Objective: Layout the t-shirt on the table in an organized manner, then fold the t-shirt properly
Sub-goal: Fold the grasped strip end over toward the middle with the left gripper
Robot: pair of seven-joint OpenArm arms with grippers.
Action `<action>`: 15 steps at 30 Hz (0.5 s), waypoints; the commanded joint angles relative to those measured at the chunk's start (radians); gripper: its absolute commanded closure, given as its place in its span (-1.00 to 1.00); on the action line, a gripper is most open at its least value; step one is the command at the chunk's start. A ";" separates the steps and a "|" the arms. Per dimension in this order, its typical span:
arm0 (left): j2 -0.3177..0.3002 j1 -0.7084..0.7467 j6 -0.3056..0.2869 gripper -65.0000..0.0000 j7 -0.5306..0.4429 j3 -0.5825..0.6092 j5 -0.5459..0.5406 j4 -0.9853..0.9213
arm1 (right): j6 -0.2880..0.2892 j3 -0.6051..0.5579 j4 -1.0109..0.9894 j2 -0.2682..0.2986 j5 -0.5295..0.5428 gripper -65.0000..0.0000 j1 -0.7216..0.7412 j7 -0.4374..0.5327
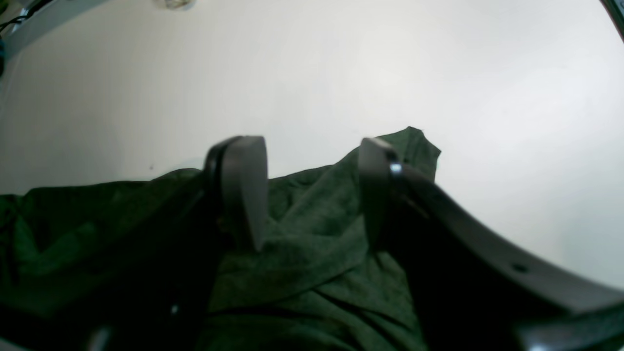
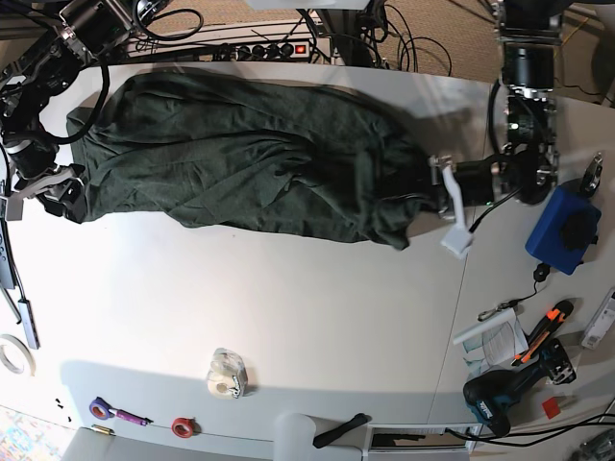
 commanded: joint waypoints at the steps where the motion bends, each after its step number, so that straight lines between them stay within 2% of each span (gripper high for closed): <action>1: 0.008 -0.018 -0.005 1.00 -0.015 -0.006 -0.032 0.026 | 0.005 0.003 0.018 0.019 0.002 0.09 0.011 0.032; 4: 0.053 -0.018 -0.005 1.00 -0.030 -0.005 -0.032 0.028 | 0.006 0.003 0.018 0.019 -0.046 0.09 0.011 0.050; 7: 0.079 -0.018 -0.005 1.00 -0.085 0.035 -0.016 0.028 | 0.005 0.003 0.018 0.019 -0.071 0.09 0.011 0.061; 11: 0.080 -0.022 -0.005 1.00 -0.165 0.159 0.067 0.028 | 0.005 0.003 0.018 0.019 -0.075 0.09 0.011 0.068; 15: 0.084 -0.044 -0.005 1.00 -0.176 0.286 0.101 0.028 | 0.005 0.003 0.018 0.019 -0.075 0.09 0.011 0.068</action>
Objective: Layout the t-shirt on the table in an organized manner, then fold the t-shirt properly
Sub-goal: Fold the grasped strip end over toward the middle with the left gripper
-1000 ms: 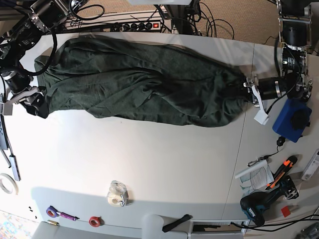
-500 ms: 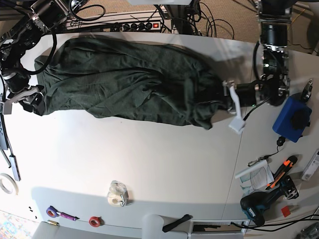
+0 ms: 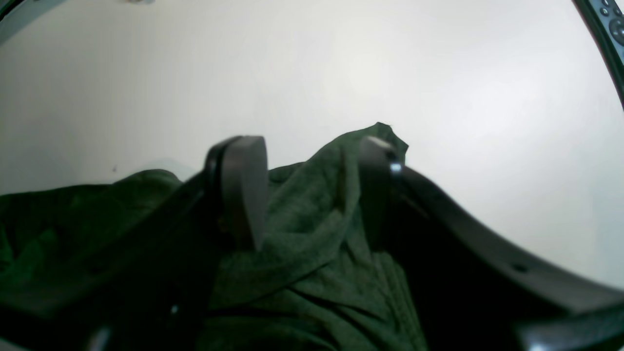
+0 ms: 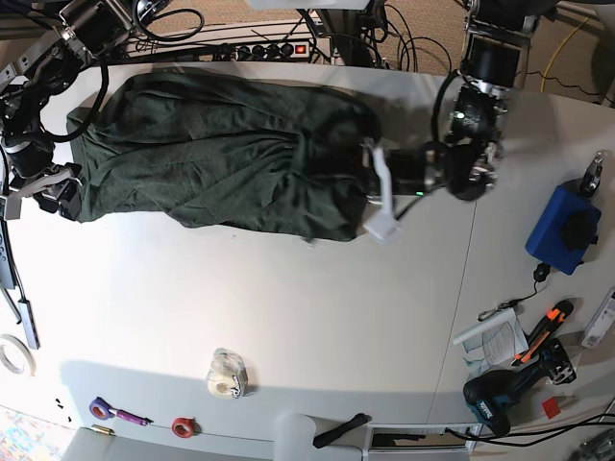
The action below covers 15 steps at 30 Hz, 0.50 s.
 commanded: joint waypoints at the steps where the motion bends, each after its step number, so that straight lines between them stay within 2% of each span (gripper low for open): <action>1: 0.010 -0.030 -0.009 1.00 -0.021 0.020 -0.014 0.017 | 0.006 0.003 0.018 0.019 0.018 0.09 0.011 0.027; 10: 0.114 -0.108 -0.009 1.00 -0.022 0.164 0.116 0.016 | 0.005 0.003 0.018 0.019 0.018 0.09 0.011 0.026; 15: 0.153 -0.110 -0.009 1.00 -0.093 0.168 0.237 0.010 | 0.005 0.003 0.018 0.019 0.018 0.09 0.011 0.026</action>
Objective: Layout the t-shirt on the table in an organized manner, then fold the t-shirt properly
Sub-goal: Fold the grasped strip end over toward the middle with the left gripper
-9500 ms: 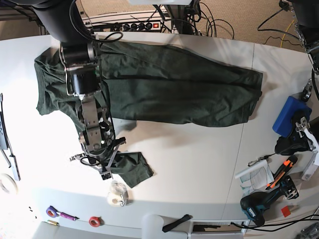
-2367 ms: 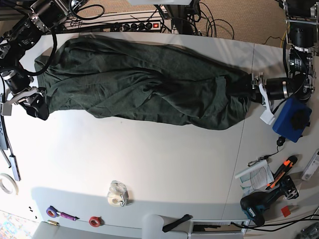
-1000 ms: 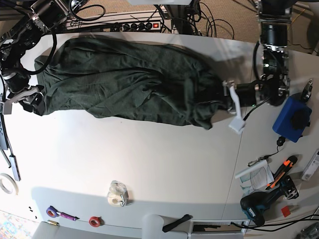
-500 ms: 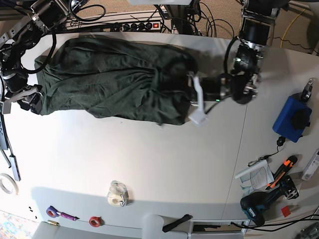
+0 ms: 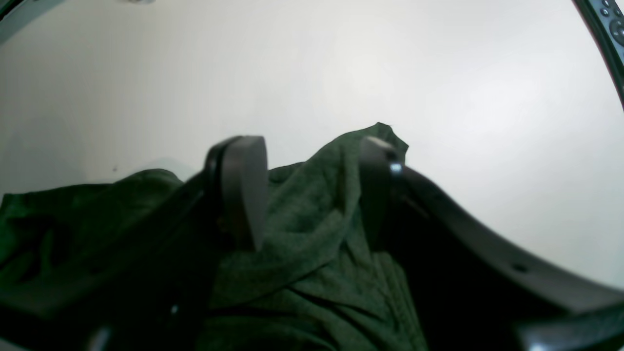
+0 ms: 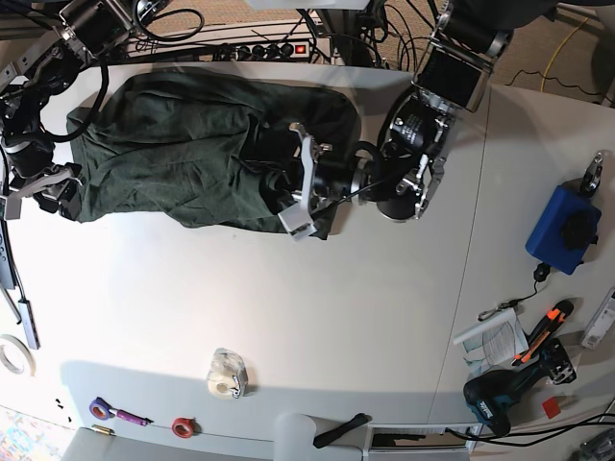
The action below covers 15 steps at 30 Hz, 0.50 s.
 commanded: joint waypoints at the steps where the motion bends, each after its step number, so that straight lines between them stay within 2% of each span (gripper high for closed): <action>1: 0.009 -0.022 -0.009 1.00 -0.035 -0.001 -0.008 0.013 | 0.006 0.003 0.018 0.019 0.019 0.09 0.011 0.026; 6: 0.008 -0.021 -0.009 1.00 -0.036 -0.001 0.010 0.013 | 0.006 0.003 0.018 0.019 0.019 0.09 0.011 0.026; 7: 0.008 -0.021 -0.009 0.91 -0.037 -0.001 0.010 0.013 | 0.005 0.003 0.018 0.019 0.019 0.09 0.011 0.026; 9: 0.010 -0.021 -0.009 0.53 -0.037 -0.001 0.009 0.013 | 0.006 0.003 0.018 0.019 0.019 0.09 0.011 0.026; 11: 0.014 -0.021 -0.009 0.29 -0.037 0.000 0.010 0.013 | 0.006 0.003 0.018 0.019 0.019 0.09 0.011 0.026; 15: 0.022 -0.021 -0.009 0.26 -0.038 0.017 0.011 0.010 | 0.005 0.003 0.017 0.019 0.019 0.09 0.011 0.026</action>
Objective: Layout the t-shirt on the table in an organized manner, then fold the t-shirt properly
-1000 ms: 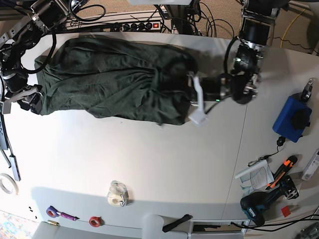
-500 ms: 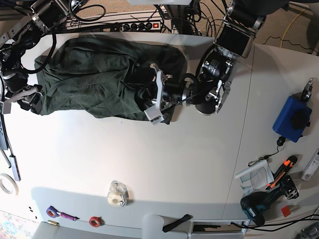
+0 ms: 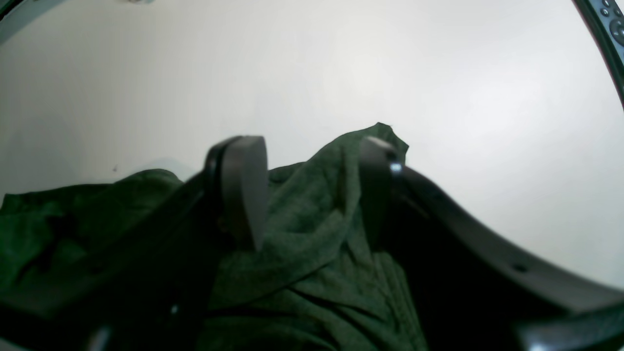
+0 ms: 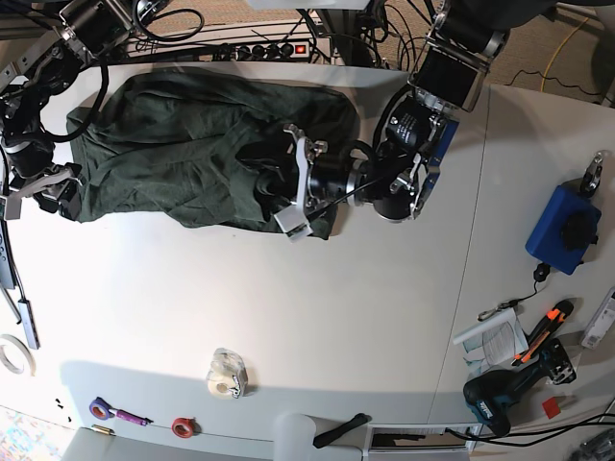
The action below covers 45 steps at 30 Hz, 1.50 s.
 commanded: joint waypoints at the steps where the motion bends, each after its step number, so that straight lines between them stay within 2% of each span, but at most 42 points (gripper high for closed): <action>1: 0.011 -0.021 -0.009 0.26 -0.019 0.009 -0.028 0.013 | 0.005 0.003 0.017 0.019 0.018 0.09 0.011 0.026; 5: 0.011 -0.021 -0.009 0.26 -0.055 0.074 -0.014 0.013 | 0.005 0.003 0.017 0.019 0.018 0.09 0.011 0.026; 11: 0.011 -0.022 -0.008 0.26 -0.257 0.210 0.203 0.013 | 0.005 0.003 0.017 0.019 0.018 0.09 0.011 0.026; 13: 0.012 -0.022 0.022 0.26 -0.310 0.242 0.285 0.013 | 0.005 0.003 0.017 0.019 0.018 0.09 0.011 0.026; 15: 0.019 -0.022 0.045 0.26 -0.333 0.256 0.365 0.013 | 0.005 0.003 0.017 0.019 0.018 0.09 0.011 0.026; 18: 0.034 -0.025 0.072 0.26 -0.336 0.256 0.420 0.013 | 0.005 0.003 0.017 0.019 0.018 0.09 0.011 0.026; 32: 0.074 -0.063 0.064 0.26 -0.324 0.257 0.367 0.013 | 0.005 0.003 0.017 0.016 0.018 0.09 0.011 0.026; 40: 0.074 -0.063 0.064 0.26 -0.250 0.257 0.230 0.013 | 0.005 0.003 0.017 0.016 0.018 0.09 0.011 0.026; 42: 0.074 -0.063 0.048 0.26 -0.245 0.257 0.195 0.013 | 0.005 0.003 0.017 0.016 0.018 0.09 0.011 0.026; 44: 0.074 -0.063 -0.006 0.26 -0.244 0.257 0.158 0.013 | 0.005 0.003 0.017 0.016 0.018 0.09 0.011 0.026; 45: 0.074 -0.063 -0.009 0.26 -0.241 0.256 0.134 0.013 | 0.005 0.003 0.017 0.016 0.018 0.09 0.011 0.026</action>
